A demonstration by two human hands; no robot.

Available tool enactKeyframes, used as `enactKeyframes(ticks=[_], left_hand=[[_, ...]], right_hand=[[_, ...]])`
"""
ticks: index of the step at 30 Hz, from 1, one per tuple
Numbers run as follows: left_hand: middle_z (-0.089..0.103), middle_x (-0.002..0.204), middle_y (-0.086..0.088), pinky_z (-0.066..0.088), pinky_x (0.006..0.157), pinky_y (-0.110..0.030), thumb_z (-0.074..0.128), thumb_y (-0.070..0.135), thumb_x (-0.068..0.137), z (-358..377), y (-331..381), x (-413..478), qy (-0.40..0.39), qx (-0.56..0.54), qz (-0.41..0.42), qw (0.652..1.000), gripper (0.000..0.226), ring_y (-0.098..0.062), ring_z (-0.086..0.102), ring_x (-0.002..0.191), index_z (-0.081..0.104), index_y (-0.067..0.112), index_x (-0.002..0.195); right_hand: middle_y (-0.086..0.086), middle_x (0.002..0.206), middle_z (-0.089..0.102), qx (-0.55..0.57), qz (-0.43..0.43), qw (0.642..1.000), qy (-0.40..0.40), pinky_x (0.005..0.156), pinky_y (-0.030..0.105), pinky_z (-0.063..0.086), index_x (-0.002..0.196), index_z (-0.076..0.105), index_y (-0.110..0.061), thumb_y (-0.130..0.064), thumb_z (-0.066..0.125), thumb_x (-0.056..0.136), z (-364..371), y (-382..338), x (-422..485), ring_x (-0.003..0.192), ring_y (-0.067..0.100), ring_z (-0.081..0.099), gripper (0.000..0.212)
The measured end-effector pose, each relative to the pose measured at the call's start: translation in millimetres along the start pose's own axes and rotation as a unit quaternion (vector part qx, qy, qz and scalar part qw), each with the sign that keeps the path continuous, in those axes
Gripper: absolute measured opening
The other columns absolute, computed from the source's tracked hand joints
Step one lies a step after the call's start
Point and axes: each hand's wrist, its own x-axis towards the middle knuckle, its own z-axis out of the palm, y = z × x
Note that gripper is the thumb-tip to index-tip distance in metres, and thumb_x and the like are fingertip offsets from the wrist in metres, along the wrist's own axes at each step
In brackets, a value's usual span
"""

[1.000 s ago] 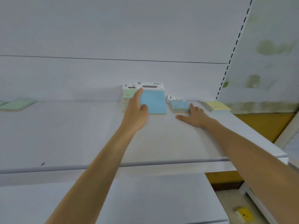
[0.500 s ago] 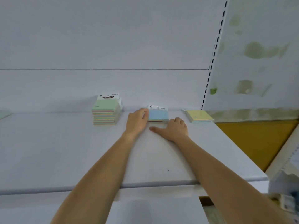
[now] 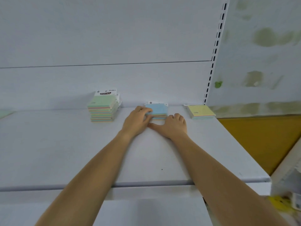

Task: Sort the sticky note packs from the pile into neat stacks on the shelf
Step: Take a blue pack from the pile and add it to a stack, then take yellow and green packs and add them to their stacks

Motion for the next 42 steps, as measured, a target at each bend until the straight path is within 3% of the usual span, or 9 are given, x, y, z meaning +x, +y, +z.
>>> enactKeyframes(ticks=[4,8,11,15,18,22,29,42], left_hand=[[0.043,0.140,0.001,0.039,0.102,-0.035,0.040,0.035,0.095,1.1,-0.1,-0.7,0.003,0.042,0.012,0.999,0.036,-0.024,0.042,0.126,0.049,0.027,0.129],[0.039,0.146,-0.003,0.039,0.099,-0.040,0.032,0.033,0.098,-2.7,-1.0,-6.5,0.042,0.133,0.010,0.990,0.042,-0.029,0.040,0.126,0.037,0.022,0.138],[0.046,0.142,-0.003,0.040,0.094,-0.040,0.036,0.030,0.097,-14.7,-0.7,-16.0,0.095,0.163,-0.003,0.982,0.042,-0.028,0.046,0.122,0.041,0.018,0.136],[0.070,0.109,-0.010,0.054,0.071,-0.037,0.058,0.022,0.084,-46.7,0.7,-35.0,0.151,0.233,0.090,0.957,0.031,-0.029,0.068,0.091,0.066,0.008,0.110],[0.065,0.120,-0.009,0.050,0.080,-0.040,0.040,0.029,0.090,-87.4,-20.6,-41.8,0.119,0.269,0.101,0.950,0.040,-0.030,0.063,0.103,0.060,0.009,0.119],[0.057,0.130,-0.012,0.043,0.088,-0.044,0.039,0.027,0.093,-148.1,-75.0,-59.6,0.136,0.282,0.060,0.948,0.040,-0.033,0.055,0.113,0.052,0.009,0.127],[0.048,0.139,-0.008,0.039,0.095,-0.044,0.032,0.031,0.097,-233.2,-201.1,-121.7,0.104,0.334,-0.031,0.936,0.043,-0.031,0.045,0.124,0.040,0.014,0.135],[0.053,0.133,-0.010,0.037,0.097,-0.042,0.035,0.031,0.096,-355.0,-399.6,-204.4,0.134,0.332,-0.195,0.913,0.040,-0.030,0.046,0.122,0.047,0.014,0.130]], right_hand=[[0.014,0.135,0.041,0.004,0.002,1.000,0.000,0.107,0.034,0.023,0.132,0.039,-0.002,-0.082,0.041,0.065,-0.4,-1.0,1.3,0.130,0.029,0.032,0.105],[0.015,0.138,0.038,0.006,-0.002,1.000,0.009,0.108,0.035,0.023,0.135,0.032,0.000,-0.077,0.046,0.067,0.8,-1.3,1.9,0.131,0.030,0.030,0.103],[0.016,0.143,0.031,0.003,-0.022,0.999,0.034,0.113,0.039,0.018,0.139,0.021,-0.002,-0.072,0.052,0.068,-1.7,-2.6,0.6,0.136,0.030,0.024,0.105],[0.012,0.153,0.018,0.003,-0.129,0.987,0.093,0.118,0.039,0.006,0.144,0.016,-0.008,-0.061,0.056,0.075,-9.6,-12.5,-10.1,0.142,0.026,0.012,0.095],[0.007,0.155,0.017,-0.051,-0.266,0.957,0.105,0.116,0.035,-0.001,0.144,0.020,-0.013,-0.054,0.051,0.083,-7.9,-37.5,-25.8,0.143,0.022,0.012,0.080],[0.004,0.154,0.023,-0.082,-0.367,0.926,0.031,0.116,0.033,0.007,0.144,0.023,-0.015,-0.049,0.044,0.089,12.3,-108.4,-51.5,0.141,0.019,0.019,0.067],[0.002,0.153,0.027,-0.058,-0.457,0.887,-0.023,0.114,0.030,0.014,0.142,0.030,-0.021,-0.046,0.039,0.092,61.8,-259.6,-90.4,0.139,0.020,0.025,0.056],[0.003,0.151,0.029,-0.023,-0.447,0.886,-0.122,0.114,0.034,0.019,0.139,0.036,-0.024,-0.047,0.035,0.094,148.7,-465.2,-60.0,0.138,0.021,0.027,0.051]])
